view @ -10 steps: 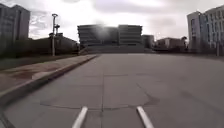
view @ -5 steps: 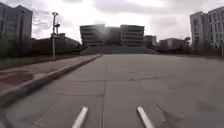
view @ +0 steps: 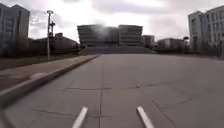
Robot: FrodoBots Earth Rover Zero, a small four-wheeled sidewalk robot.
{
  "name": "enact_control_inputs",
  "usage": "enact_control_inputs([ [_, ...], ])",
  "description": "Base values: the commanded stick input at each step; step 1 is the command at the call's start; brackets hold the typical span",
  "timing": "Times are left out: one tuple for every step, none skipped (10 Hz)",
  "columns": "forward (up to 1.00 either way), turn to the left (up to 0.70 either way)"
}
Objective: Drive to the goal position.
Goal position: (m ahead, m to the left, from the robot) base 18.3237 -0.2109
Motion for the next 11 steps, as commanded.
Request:
enact_control_inputs([
  [1.00, 0.00],
  [1.00, 0.00],
  [1.00, 0.00],
  [1.00, 0.00],
  [1.00, 0.00],
  [1.00, 0.00],
  [1.00, 0.00],
  [1.00, 0.00],
  [1.00, 0.00],
  [1.00, 0.00],
  [1.00, 0.00],
])
